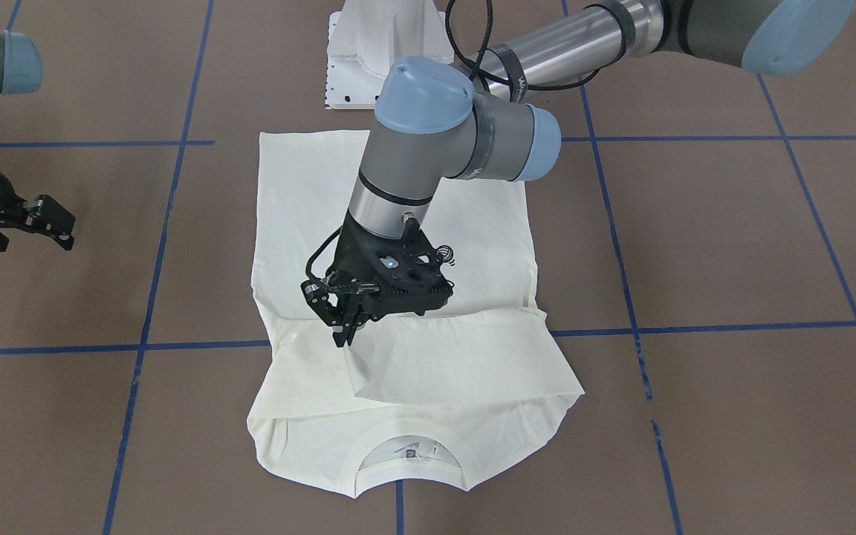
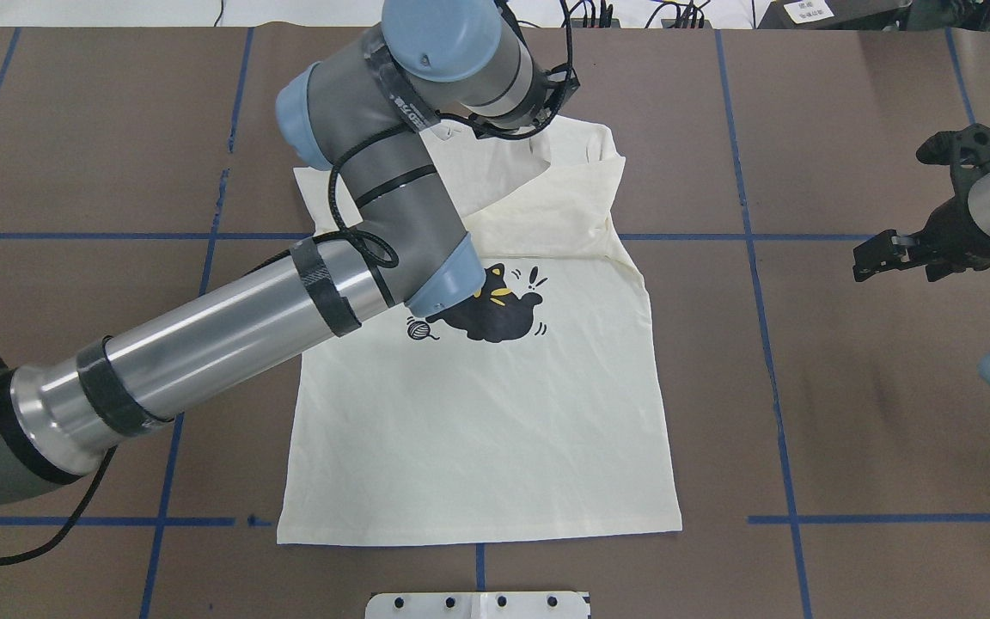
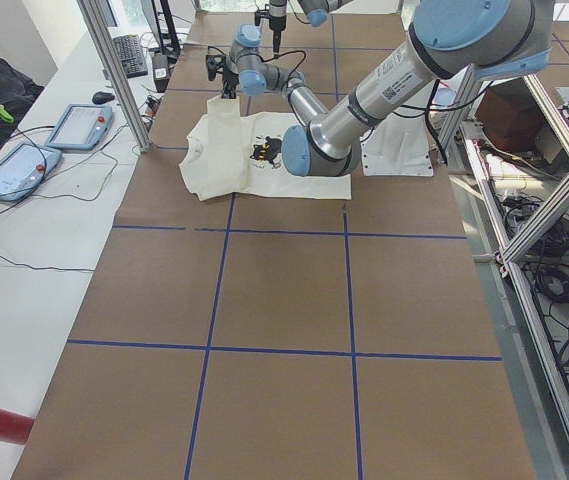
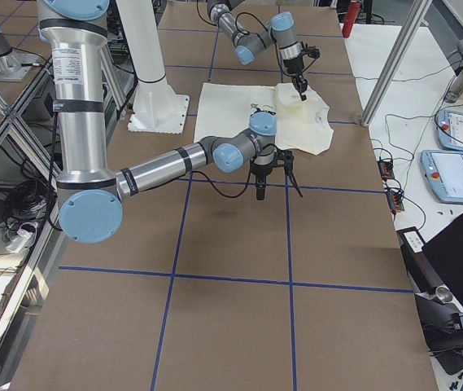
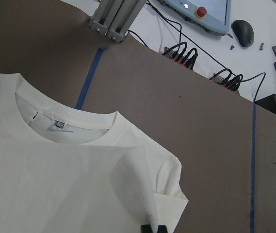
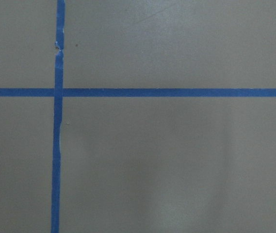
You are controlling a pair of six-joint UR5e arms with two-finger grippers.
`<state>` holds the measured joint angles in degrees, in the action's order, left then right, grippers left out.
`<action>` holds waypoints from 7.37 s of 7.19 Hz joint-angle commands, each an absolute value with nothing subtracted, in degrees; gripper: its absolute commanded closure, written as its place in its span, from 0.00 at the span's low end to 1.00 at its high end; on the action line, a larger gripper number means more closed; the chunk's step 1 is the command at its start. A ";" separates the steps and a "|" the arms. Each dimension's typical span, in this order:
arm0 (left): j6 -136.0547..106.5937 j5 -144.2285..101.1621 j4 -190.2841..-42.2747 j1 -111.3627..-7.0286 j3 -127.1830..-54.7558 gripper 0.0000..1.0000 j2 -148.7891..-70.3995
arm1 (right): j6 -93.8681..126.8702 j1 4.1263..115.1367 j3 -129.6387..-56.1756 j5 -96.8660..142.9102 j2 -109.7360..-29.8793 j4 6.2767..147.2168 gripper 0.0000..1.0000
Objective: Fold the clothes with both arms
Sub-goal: 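Carry the grasped sleeve across the shirt toward the far collar, then release the sleeve and move both grippers toward the near hem, then grasp the near hem corners with both grippers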
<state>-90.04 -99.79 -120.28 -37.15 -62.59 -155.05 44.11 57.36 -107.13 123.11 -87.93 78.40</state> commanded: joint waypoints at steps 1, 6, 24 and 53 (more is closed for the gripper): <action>-92.37 -92.24 -129.58 -32.97 -51.90 0.01 -157.41 | 44.12 57.39 -106.96 123.05 -87.45 78.40 0.00; -90.10 -94.55 -131.23 -33.57 -54.48 0.00 -155.75 | 44.30 57.30 -106.96 123.13 -86.49 78.40 0.00; -64.86 -103.54 -103.10 -36.12 -112.94 0.00 -112.41 | 90.79 9.93 -116.02 97.12 -86.40 71.98 0.13; -107.58 -92.29 -101.08 -7.56 -116.80 0.42 -98.35 | 92.37 12.57 -122.52 94.92 -86.57 71.54 1.00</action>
